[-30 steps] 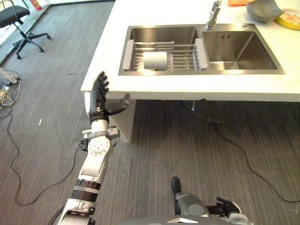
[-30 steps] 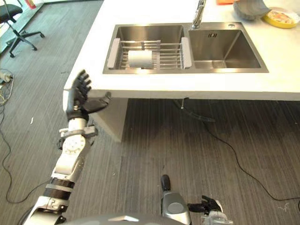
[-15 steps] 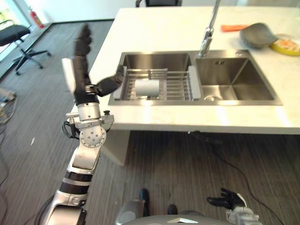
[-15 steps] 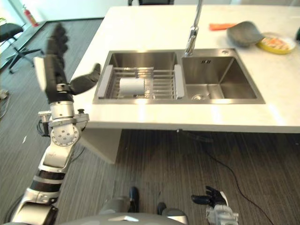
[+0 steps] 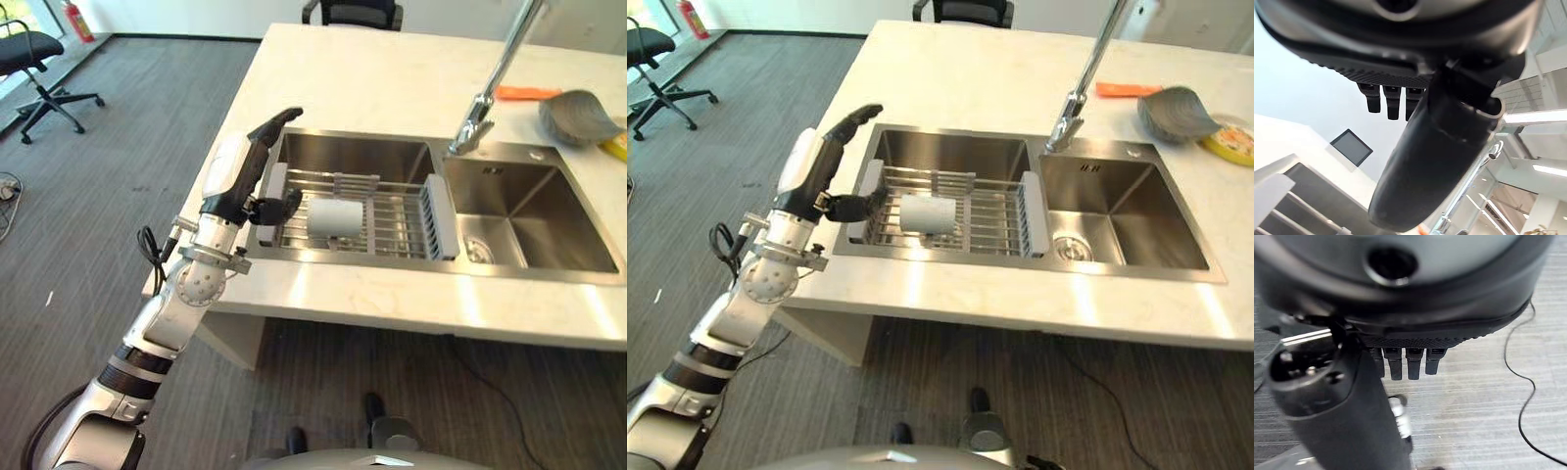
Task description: Place the dishes in the dishwasher.
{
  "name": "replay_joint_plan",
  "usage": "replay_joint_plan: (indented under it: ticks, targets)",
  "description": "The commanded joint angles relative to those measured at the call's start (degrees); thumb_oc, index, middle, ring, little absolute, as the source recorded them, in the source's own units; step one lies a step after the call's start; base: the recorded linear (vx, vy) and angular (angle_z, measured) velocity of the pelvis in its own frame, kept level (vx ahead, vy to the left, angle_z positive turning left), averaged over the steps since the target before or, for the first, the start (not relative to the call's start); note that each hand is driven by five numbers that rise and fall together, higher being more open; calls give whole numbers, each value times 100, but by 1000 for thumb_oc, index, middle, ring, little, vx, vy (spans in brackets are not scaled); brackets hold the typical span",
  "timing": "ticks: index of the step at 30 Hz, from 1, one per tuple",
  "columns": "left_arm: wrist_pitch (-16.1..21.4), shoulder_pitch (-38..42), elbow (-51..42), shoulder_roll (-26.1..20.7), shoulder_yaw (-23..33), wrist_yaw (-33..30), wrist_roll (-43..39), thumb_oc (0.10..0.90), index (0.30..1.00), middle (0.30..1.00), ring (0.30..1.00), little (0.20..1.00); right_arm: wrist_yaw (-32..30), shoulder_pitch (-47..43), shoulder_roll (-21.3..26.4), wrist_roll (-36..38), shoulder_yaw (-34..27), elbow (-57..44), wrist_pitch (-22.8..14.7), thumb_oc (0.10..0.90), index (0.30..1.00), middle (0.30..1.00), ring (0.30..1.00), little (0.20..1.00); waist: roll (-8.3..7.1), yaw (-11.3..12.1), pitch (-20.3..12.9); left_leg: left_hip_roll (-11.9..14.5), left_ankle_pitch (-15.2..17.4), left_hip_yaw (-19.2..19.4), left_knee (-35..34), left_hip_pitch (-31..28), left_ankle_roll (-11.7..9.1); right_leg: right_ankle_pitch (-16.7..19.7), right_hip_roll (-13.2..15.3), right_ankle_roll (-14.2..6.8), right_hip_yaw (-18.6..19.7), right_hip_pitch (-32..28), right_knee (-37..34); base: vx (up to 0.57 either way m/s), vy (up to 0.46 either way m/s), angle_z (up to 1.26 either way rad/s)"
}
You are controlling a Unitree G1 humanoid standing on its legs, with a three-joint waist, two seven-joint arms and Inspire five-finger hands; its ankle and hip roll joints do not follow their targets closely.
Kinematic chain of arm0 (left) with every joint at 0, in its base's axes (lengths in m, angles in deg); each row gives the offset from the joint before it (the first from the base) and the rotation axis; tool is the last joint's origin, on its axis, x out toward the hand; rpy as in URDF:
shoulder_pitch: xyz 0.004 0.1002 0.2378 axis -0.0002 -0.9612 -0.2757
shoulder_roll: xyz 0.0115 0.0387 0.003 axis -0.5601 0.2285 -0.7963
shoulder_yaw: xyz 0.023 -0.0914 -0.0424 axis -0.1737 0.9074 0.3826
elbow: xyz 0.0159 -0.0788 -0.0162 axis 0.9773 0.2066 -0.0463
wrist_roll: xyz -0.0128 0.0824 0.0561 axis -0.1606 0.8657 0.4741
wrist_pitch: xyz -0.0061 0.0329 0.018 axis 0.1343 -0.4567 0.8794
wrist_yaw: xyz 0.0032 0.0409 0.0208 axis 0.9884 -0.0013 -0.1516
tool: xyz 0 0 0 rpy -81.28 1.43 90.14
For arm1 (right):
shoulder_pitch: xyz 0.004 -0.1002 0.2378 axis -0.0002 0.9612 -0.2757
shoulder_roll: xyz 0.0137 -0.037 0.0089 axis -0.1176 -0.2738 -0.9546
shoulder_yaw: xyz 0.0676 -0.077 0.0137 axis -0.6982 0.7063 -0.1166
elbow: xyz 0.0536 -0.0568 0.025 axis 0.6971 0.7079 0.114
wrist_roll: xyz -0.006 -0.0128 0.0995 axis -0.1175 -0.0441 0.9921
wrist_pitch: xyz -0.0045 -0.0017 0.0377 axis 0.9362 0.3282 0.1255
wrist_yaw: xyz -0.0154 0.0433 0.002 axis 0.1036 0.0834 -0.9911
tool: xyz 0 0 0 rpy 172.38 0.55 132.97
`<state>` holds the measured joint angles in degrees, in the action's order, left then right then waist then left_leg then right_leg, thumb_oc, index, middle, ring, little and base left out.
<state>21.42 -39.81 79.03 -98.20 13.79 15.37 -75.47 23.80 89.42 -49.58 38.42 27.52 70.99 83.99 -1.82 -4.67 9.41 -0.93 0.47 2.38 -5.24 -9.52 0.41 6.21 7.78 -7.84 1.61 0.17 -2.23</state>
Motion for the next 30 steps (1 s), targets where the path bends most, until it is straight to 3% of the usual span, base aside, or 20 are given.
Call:
replay_joint_plan:
  ticks: [1, 3, 7, 10, 17, 20, 30]
  targets:
    - [373, 552, -530, -69, 263, 69, 268, 800, 900, 900, 900, 900, -22, -257, 454, 62, -9, -48, -115, 800, 900, 900, 900, 900, 89, -77, -357, 244, 359, 399, 24, 85, -369, -719, -84, -25, -220, -610, -239, -29, -93, -10]
    - [357, 575, -481, -193, 243, 125, 378, 800, 900, 900, 900, 900, -24, -291, 470, 56, -11, -50, -111, 800, 900, 900, 900, 900, 81, -83, -356, 262, 358, 385, 24, 92, -408, -747, -92, -21, -266, -655, -277, -27, -77, 0]
    - [269, 889, -502, -888, -4, 514, 987, 800, 900, 900, 900, 900, 50, -393, 548, 144, -96, 51, -64, 800, 900, 900, 900, 900, 135, -120, -345, 324, 337, 357, 24, 42, -473, -760, -153, -12, -322, -653, -277, -1, -69, 3]
    - [225, 956, -423, -926, -150, 744, 1078, 800, 900, 900, 900, 900, 146, -421, 545, 37, -22, 184, 16, 800, 900, 900, 900, 900, 163, -150, -311, 372, 305, 377, 24, 41, -510, -747, -191, 35, -332, -659, -277, -25, -58, 3]
    - [49, 1068, -38, -881, -481, 1217, 1046, 800, 900, 900, 900, 900, 218, -365, 606, -4, -100, 220, 103, 800, 900, 900, 900, 900, 230, -246, -303, 441, 350, 420, 24, -8, -536, -840, -253, 63, -271, -683, -277, -15, -41, 0]
    - [-134, 1049, 340, -574, -531, 1309, 978, 800, 900, 900, 900, 900, 271, -225, 551, -85, -61, 146, 127, 800, 900, 900, 900, 900, 251, -328, -286, 459, 328, 438, 24, -22, -543, -857, -282, 100, -254, -701, -277, -1, -30, -6]
    - [-531, 1468, 1610, -100, -843, 1131, 1462, 800, 900, 900, 900, 900, 269, -72, 482, -67, 65, -128, 120, 800, 900, 900, 900, 900, 299, -461, -283, 502, 293, 491, 24, -25, -559, -865, -336, 134, -193, -693, -277, -12, -24, -5]
